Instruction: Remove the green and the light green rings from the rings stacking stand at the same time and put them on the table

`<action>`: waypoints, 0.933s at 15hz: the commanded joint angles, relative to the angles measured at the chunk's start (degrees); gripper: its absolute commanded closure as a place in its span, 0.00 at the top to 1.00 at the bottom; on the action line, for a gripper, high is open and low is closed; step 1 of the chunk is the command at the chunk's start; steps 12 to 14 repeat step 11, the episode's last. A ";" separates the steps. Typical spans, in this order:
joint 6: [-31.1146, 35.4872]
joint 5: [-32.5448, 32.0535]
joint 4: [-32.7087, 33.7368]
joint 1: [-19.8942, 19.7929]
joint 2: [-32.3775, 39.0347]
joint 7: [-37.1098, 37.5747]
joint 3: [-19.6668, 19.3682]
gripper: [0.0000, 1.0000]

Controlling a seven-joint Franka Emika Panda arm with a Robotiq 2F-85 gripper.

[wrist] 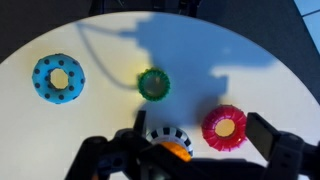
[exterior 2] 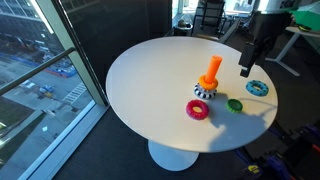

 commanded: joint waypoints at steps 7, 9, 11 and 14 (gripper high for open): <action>-0.81 2.66 0.39 -1.53 -7.35 -0.78 0.00 1.00; -0.26 1.56 0.17 -1.59 -6.44 -0.13 0.56 1.00; -0.26 1.56 0.17 -1.67 -6.73 -0.13 0.54 1.00; -0.26 1.56 0.17 -1.67 -6.73 -0.13 0.54 1.00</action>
